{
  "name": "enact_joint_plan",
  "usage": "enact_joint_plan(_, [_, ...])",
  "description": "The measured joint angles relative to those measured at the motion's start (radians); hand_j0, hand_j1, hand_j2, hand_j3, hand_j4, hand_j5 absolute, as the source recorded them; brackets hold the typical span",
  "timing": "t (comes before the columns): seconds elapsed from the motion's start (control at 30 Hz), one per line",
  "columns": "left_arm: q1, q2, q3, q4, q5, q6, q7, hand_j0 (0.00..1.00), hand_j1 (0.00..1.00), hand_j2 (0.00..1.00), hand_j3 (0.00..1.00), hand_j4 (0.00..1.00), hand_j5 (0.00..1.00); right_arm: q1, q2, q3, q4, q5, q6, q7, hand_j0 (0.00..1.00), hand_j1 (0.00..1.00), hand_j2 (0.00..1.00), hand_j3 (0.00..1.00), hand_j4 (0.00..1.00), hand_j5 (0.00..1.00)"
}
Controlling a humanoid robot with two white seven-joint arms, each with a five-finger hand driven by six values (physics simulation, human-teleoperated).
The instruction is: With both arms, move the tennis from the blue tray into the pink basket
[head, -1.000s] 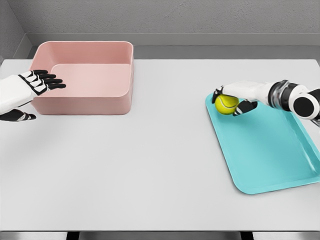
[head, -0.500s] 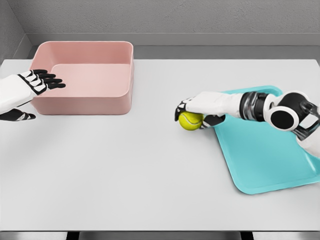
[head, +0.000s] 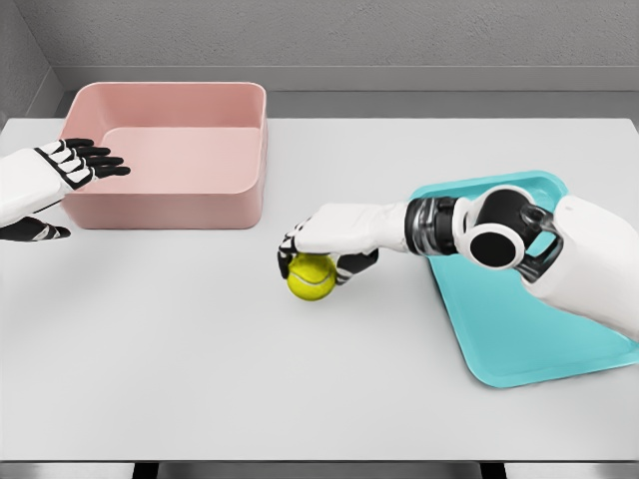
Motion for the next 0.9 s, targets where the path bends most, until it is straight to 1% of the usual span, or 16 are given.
enact_joint_plan(0.03, [0.002,0.000,0.000,0.000,0.000,0.000,0.000,1.00,1.00,1.00,1.00,1.00,1.00,-0.011,0.008,0.005,0.000,0.001,0.014,0.000,0.51,0.51,0.51,0.51,0.51,0.51])
enact_joint_plan(0.13, [0.000,0.000,0.000,0.000,0.000,0.000,0.000,1.00,1.00,1.00,1.00,1.00,1.00,-0.014,0.026,0.014,0.002,0.000,0.054,-0.001,0.51,0.51,0.51,0.51,0.51,0.51])
enact_joint_plan(0.3, [0.000,0.000,0.000,-0.001,0.000,0.000,0.000,1.00,1.00,1.00,1.00,1.00,1.00,-0.021,0.043,0.020,0.007,-0.001,0.094,-0.002,0.51,0.51,0.51,0.51,0.51,0.51])
enact_joint_plan(0.37, [0.000,0.000,0.000,-0.001,0.000,0.000,0.000,1.00,1.00,1.00,1.00,1.00,1.00,-0.035,0.055,0.023,0.014,-0.001,0.104,-0.002,0.51,0.51,0.51,0.51,0.51,0.51])
enact_joint_plan(0.53, [0.000,0.000,0.001,-0.001,0.000,0.000,0.000,1.00,1.00,1.00,1.00,1.00,1.00,-0.043,0.077,0.028,0.031,-0.001,0.113,-0.001,0.52,0.52,0.52,0.52,0.52,0.52])
enact_joint_plan(0.57, [0.000,0.000,0.000,-0.001,0.000,0.000,0.000,1.00,1.00,1.00,1.00,1.00,1.00,-0.049,0.081,0.031,0.035,-0.001,0.114,-0.001,0.54,0.54,0.54,0.54,0.54,0.54])
enact_joint_plan(0.6, [0.000,0.000,0.001,-0.001,0.000,0.000,0.000,1.00,1.00,1.00,1.00,1.00,1.00,-0.051,0.085,0.035,0.038,-0.001,0.115,-0.001,0.62,0.62,0.62,0.62,0.62,0.62])
enact_joint_plan(0.63, [0.000,0.000,0.001,-0.002,0.000,0.000,0.000,1.00,1.00,1.00,1.00,1.00,1.00,-0.051,0.088,0.037,0.042,-0.001,0.116,-0.002,1.00,1.00,1.00,1.00,1.00,1.00])
enact_joint_plan(0.83, [0.000,0.000,0.000,-0.002,0.000,0.000,0.000,1.00,1.00,1.00,1.00,1.00,1.00,-0.049,0.094,0.041,0.048,-0.001,0.132,-0.008,1.00,1.00,1.00,1.00,1.00,1.00])
enact_joint_plan(0.9, [0.000,0.000,0.000,-0.002,-0.001,0.000,0.000,1.00,1.00,1.00,1.00,1.00,1.00,-0.058,0.093,0.039,0.046,0.000,0.132,-0.008,1.00,1.00,1.00,1.00,1.00,1.00])
